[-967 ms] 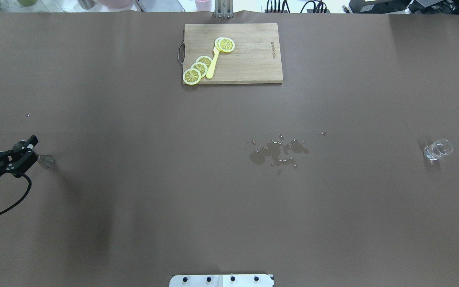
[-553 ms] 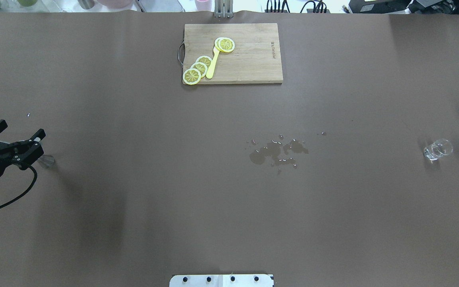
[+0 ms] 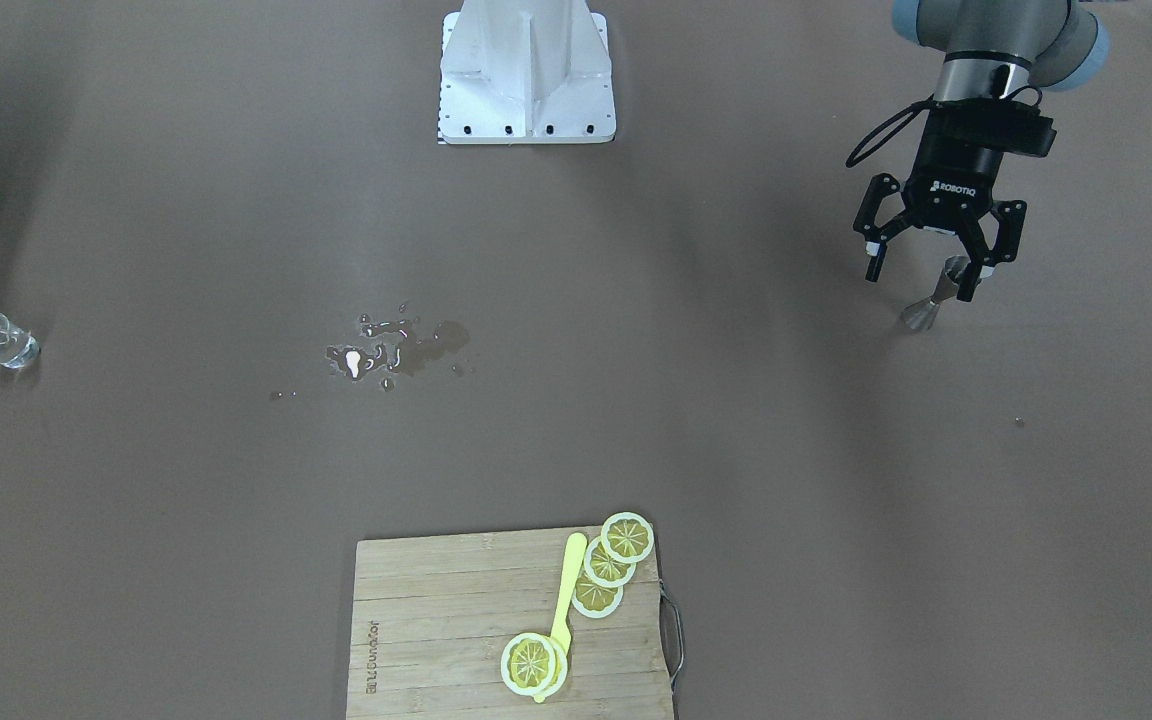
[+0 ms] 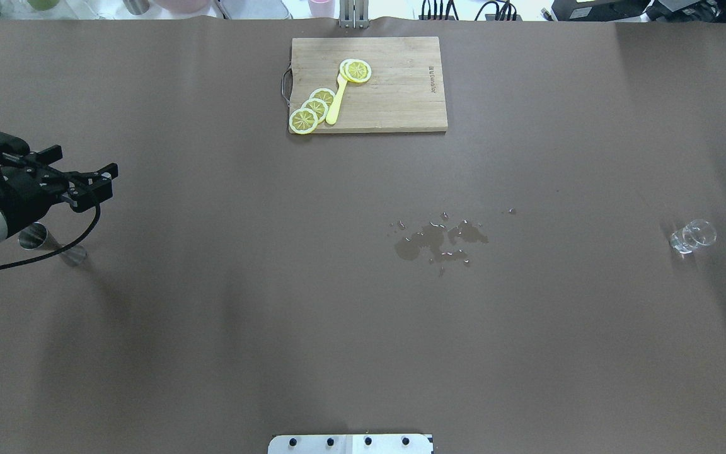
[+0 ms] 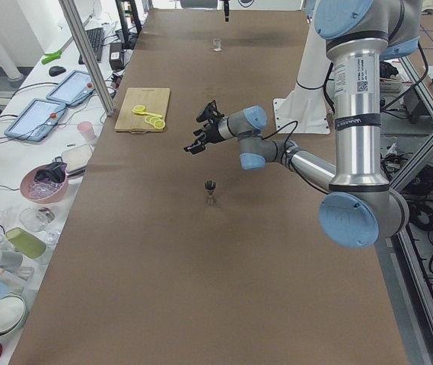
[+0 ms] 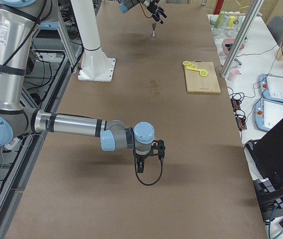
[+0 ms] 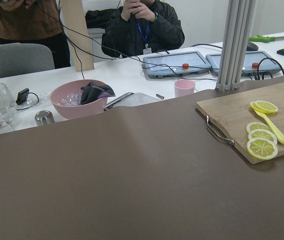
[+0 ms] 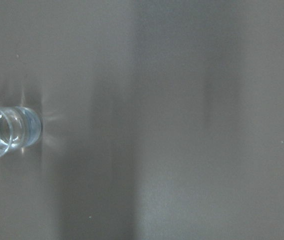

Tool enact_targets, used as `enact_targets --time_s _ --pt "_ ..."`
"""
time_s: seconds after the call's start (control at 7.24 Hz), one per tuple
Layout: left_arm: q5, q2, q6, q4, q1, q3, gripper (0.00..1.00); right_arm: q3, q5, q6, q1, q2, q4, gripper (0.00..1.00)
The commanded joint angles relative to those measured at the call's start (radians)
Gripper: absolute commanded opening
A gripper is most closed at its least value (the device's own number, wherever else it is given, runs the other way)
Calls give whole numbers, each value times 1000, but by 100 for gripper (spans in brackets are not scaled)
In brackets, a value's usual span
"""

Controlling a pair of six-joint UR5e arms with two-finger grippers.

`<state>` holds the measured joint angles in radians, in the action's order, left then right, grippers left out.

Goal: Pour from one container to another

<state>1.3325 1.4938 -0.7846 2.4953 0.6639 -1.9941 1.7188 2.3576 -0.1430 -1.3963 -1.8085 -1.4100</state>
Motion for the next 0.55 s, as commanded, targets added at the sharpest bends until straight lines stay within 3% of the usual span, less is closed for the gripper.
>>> enact_targets --time_s 0.0,0.41 --pt "233 124 115 -170 142 8 98 87 -55 51 -24 56 -255 100" --pt "509 219 314 -407 296 15 98 87 -66 54 -52 86 -303 100"
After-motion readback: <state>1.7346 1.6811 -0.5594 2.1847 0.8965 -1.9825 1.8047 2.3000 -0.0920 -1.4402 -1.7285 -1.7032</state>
